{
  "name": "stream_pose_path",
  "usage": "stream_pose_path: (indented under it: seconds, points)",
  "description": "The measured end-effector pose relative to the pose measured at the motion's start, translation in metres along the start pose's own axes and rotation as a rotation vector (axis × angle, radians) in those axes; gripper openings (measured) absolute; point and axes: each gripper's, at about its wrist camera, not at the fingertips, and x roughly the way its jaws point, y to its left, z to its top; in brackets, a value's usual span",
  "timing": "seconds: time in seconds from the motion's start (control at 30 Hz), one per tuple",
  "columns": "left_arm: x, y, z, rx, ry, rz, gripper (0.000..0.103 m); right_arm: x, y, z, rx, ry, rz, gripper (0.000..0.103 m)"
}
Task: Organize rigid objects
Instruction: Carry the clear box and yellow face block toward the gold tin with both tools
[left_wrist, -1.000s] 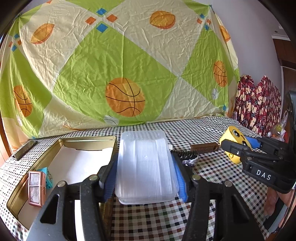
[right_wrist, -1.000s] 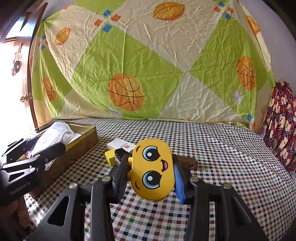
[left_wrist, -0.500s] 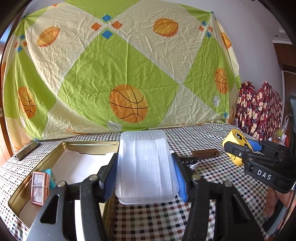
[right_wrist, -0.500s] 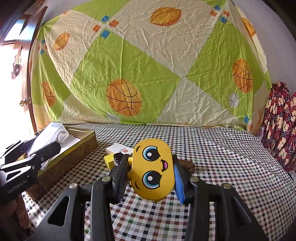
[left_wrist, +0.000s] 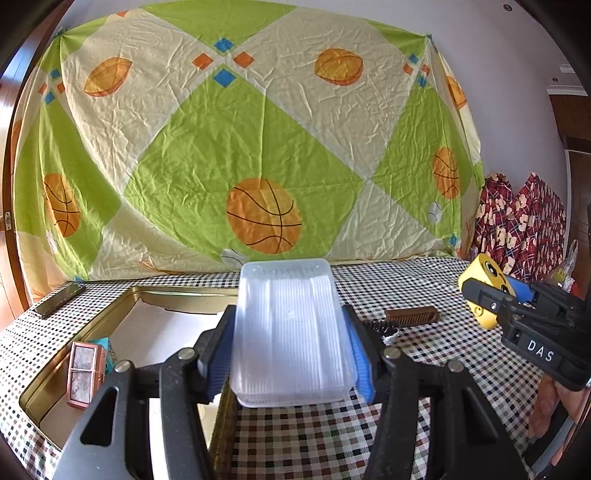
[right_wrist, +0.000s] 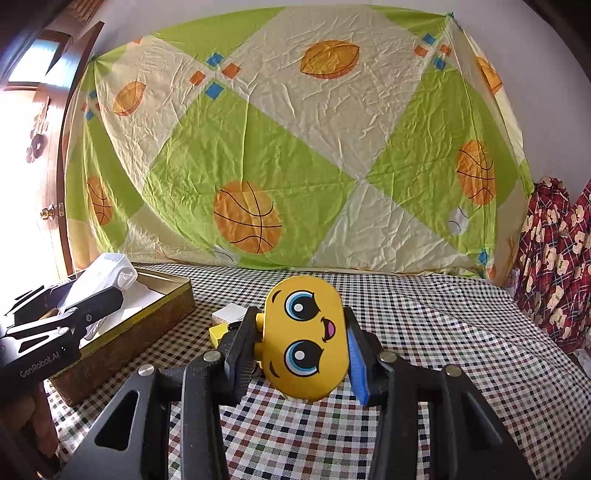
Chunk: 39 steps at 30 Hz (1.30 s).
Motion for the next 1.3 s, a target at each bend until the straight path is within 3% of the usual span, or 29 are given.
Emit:
stream_pose_path:
  seconds: [0.67,1.3]
  points:
    - [-0.023,0.006,0.001,-0.012,-0.102,0.017,0.054,-0.016,0.005,0.002,-0.006,-0.074,-0.004,0.045]
    - [-0.027,0.034,-0.001,-0.059,-0.097,0.033,0.054,-0.014,0.041,0.002,-0.042,-0.070,0.063,0.045]
